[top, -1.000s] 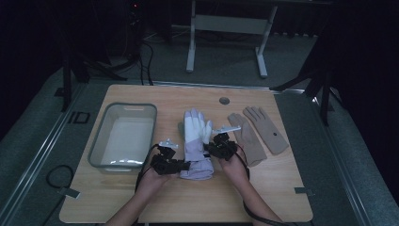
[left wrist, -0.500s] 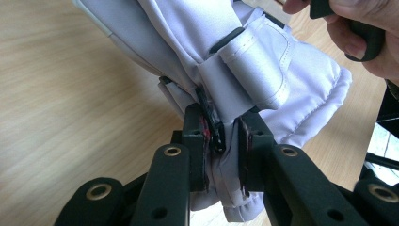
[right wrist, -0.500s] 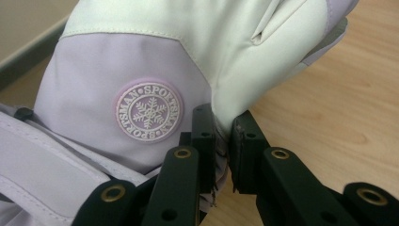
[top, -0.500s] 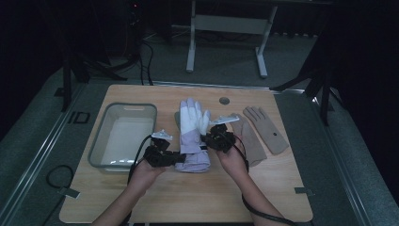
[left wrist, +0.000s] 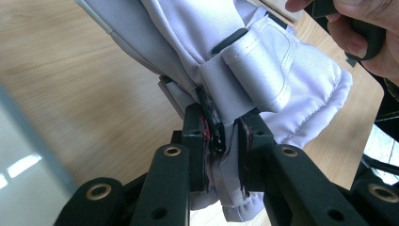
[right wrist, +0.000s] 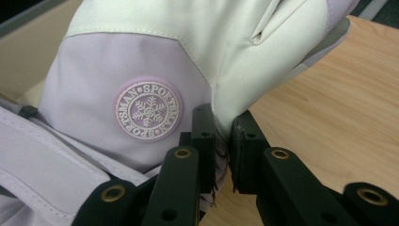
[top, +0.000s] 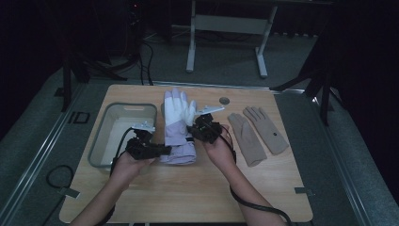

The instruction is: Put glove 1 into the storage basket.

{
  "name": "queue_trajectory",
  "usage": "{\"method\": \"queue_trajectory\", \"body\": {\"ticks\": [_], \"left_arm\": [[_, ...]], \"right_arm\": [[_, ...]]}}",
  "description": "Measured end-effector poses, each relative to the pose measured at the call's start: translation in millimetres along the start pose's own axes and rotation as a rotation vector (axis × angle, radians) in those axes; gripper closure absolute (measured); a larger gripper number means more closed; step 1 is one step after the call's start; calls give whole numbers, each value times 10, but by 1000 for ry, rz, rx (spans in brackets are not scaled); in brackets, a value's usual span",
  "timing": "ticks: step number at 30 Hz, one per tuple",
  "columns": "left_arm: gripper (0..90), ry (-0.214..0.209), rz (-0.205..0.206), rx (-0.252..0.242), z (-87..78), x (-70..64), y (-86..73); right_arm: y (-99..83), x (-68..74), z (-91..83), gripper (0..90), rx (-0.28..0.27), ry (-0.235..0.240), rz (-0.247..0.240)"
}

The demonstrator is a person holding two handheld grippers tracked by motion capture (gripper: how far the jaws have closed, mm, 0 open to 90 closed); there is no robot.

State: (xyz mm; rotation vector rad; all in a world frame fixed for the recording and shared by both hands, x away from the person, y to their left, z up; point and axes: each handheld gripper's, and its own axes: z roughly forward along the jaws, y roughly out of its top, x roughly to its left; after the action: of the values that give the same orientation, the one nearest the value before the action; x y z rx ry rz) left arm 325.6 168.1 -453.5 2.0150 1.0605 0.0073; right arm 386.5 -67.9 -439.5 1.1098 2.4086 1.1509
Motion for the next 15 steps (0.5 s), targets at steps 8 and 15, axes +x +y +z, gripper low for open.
{"method": "queue_trajectory", "body": {"ticks": [8,15], "left_arm": [[767,19,-13,-14,-276,180,-18],[766,47,-28,-25,-514,328,-50]], "right_arm": [[242,192,130,818,-12,22,-25],[440,383,272,818,-19,39,-38]]}}
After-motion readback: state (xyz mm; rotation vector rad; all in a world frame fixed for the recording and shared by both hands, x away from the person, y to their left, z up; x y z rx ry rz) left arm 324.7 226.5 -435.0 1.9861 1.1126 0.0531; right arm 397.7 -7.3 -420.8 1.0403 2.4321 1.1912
